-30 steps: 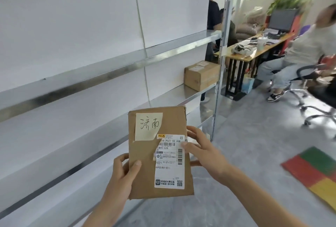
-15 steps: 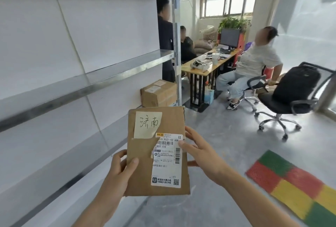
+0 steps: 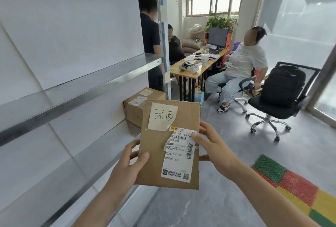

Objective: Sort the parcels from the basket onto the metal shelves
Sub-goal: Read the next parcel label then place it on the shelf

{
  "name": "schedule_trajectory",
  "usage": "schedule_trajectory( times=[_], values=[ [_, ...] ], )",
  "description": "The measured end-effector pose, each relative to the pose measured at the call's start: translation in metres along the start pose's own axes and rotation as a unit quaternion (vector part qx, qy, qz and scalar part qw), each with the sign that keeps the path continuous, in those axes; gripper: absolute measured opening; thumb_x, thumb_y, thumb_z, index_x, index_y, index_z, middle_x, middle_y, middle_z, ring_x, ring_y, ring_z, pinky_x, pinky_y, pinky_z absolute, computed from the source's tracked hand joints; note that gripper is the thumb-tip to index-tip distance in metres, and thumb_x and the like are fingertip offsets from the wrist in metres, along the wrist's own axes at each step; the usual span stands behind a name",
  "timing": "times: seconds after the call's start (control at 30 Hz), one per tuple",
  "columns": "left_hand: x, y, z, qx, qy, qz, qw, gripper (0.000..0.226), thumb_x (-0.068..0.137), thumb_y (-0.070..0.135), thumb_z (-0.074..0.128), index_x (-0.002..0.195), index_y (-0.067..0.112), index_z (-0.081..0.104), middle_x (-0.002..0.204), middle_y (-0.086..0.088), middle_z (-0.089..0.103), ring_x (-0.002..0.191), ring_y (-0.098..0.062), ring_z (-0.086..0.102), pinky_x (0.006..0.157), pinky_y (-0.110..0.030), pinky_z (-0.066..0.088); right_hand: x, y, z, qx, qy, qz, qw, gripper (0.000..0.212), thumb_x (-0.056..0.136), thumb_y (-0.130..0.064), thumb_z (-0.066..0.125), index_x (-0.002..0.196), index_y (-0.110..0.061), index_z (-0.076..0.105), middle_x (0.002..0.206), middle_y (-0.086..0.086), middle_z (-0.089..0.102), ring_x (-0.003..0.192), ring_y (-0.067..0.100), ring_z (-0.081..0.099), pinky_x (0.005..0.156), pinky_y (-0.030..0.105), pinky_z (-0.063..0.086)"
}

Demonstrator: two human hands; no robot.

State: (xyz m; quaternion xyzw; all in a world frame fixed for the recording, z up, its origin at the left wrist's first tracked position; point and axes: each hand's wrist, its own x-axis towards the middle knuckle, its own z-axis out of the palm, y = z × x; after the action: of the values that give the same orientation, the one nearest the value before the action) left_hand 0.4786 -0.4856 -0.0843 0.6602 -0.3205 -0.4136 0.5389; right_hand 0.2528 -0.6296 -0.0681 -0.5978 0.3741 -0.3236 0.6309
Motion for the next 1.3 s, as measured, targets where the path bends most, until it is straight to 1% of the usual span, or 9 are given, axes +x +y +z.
schedule_trajectory(
  times=[0.17, 0.37, 0.47, 0.73, 0.8, 0.93, 1.1, 1.2, 1.3],
  values=[
    [0.044, 0.008, 0.026, 0.015, -0.006, -0.016, 1.0, 0.036, 0.096, 0.041, 0.068, 0.127, 0.057, 0.057, 0.134, 0.01, 0.068, 0.112, -0.014, 0.073, 0.091, -0.05, 0.064, 0.054, 0.006, -0.037, 0.017, -0.007, 0.016, 1.0, 0.068, 0.098, -0.035, 0.066, 0.15, -0.059, 0.03, 0.132, 0.002, 0.062, 0.116, 0.021, 0.069, 0.083, 0.054, 0.065],
    [0.093, 0.018, 0.073, 0.003, 0.041, -0.02, 0.999, 0.047, 0.086, 0.046, 0.072, 0.131, 0.054, 0.058, 0.137, 0.006, 0.066, 0.116, -0.017, 0.071, 0.089, -0.051, 0.065, 0.126, 0.002, -0.085, 0.01, -0.058, 0.017, 0.998, 0.068, 0.1, -0.031, 0.063, 0.153, -0.057, 0.029, 0.13, 0.003, 0.06, 0.113, 0.019, 0.069, 0.079, 0.048, 0.066],
    [0.116, 0.027, 0.105, -0.007, 0.074, -0.019, 0.997, 0.044, 0.092, 0.041, 0.07, 0.133, 0.051, 0.057, 0.136, 0.008, 0.067, 0.115, -0.016, 0.072, 0.09, -0.052, 0.064, 0.164, -0.006, -0.114, 0.0, -0.088, 0.015, 0.996, 0.067, 0.1, -0.032, 0.063, 0.152, -0.056, 0.029, 0.13, 0.001, 0.059, 0.113, 0.017, 0.069, 0.081, 0.048, 0.066],
    [0.161, 0.053, 0.157, -0.044, 0.138, -0.008, 0.989, 0.05, 0.089, 0.034, 0.079, 0.134, 0.047, 0.062, 0.134, 0.013, 0.07, 0.103, -0.006, 0.077, 0.093, -0.057, 0.062, 0.251, -0.031, -0.163, -0.006, -0.158, 0.015, 0.987, 0.064, 0.1, -0.033, 0.063, 0.153, -0.052, 0.032, 0.13, 0.006, 0.063, 0.119, 0.022, 0.067, 0.087, 0.057, 0.063],
    [0.169, 0.057, 0.16, -0.052, 0.152, -0.006, 0.987, 0.045, 0.094, 0.029, 0.075, 0.134, 0.046, 0.062, 0.135, 0.013, 0.07, 0.103, -0.007, 0.077, 0.091, -0.055, 0.063, 0.268, -0.034, -0.164, -0.003, -0.169, 0.015, 0.986, 0.066, 0.099, -0.033, 0.063, 0.154, -0.051, 0.031, 0.13, 0.006, 0.063, 0.119, 0.021, 0.067, 0.088, 0.058, 0.063],
    [0.187, 0.069, 0.161, -0.047, 0.168, -0.001, 0.985, 0.054, 0.086, 0.04, 0.081, 0.135, 0.048, 0.062, 0.134, 0.016, 0.07, 0.11, -0.011, 0.075, 0.091, -0.055, 0.064, 0.299, -0.036, -0.162, 0.012, -0.181, 0.018, 0.983, 0.064, 0.1, -0.031, 0.061, 0.154, -0.051, 0.032, 0.129, 0.006, 0.064, 0.117, 0.021, 0.068, 0.085, 0.056, 0.064],
    [0.222, 0.087, 0.153, -0.035, 0.154, 0.029, 0.987, 0.047, 0.084, 0.041, 0.082, 0.126, 0.056, 0.065, 0.129, 0.021, 0.071, 0.116, -0.012, 0.073, 0.096, -0.055, 0.061, 0.335, -0.049, -0.161, -0.003, -0.164, -0.02, 0.986, 0.059, 0.1, -0.033, 0.062, 0.148, -0.056, 0.038, 0.123, 0.011, 0.069, 0.11, 0.024, 0.073, 0.079, 0.054, 0.065],
    [0.242, 0.105, 0.142, -0.019, 0.14, 0.043, 0.989, 0.044, 0.081, 0.044, 0.079, 0.12, 0.062, 0.066, 0.125, 0.026, 0.072, 0.118, -0.006, 0.071, 0.102, -0.05, 0.058, 0.353, -0.069, -0.163, 0.006, -0.152, -0.041, 0.988, 0.071, 0.097, -0.036, 0.065, 0.149, -0.064, 0.027, 0.108, 0.01, 0.077, 0.098, 0.026, 0.078, 0.076, 0.05, 0.064],
    [0.256, 0.124, 0.13, -0.008, 0.133, 0.043, 0.99, 0.042, 0.076, 0.045, 0.074, 0.114, 0.061, 0.07, 0.12, 0.028, 0.074, 0.11, 0.001, 0.072, 0.101, -0.045, 0.059, 0.369, -0.09, -0.162, 0.002, -0.17, -0.051, 0.984, 0.079, 0.088, -0.045, 0.065, 0.147, -0.07, 0.02, 0.107, 0.003, 0.082, 0.101, 0.029, 0.078, 0.087, 0.054, 0.061]
  ],
)
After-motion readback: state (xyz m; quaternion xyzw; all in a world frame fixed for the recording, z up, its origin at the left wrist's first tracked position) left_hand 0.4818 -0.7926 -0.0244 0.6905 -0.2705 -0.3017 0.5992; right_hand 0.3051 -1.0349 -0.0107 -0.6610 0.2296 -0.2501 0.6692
